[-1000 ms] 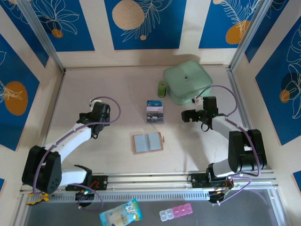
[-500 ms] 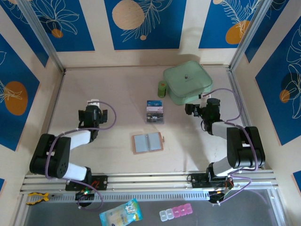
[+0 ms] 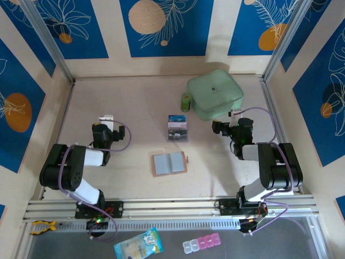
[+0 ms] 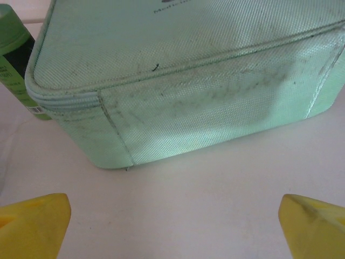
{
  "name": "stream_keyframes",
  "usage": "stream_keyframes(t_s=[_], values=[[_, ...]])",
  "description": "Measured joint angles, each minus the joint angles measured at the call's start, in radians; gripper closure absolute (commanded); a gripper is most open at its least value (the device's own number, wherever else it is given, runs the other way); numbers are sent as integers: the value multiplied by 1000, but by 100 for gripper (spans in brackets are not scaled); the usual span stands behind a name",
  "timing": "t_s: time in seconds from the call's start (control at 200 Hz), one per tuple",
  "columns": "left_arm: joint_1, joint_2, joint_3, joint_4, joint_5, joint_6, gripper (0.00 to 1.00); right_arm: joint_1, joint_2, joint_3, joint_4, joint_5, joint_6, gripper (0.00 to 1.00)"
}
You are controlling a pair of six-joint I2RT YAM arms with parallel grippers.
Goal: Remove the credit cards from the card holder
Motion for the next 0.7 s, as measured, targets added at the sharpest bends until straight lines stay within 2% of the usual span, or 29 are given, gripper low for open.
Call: stream_keyframes(t_s=[0.185, 0.695], values=[[0, 0, -7, 56, 13, 0, 0, 0, 0, 0, 9, -1, 0, 1], [0, 0, -7, 64, 21, 0, 0, -8, 0, 0, 10, -19, 0, 1]])
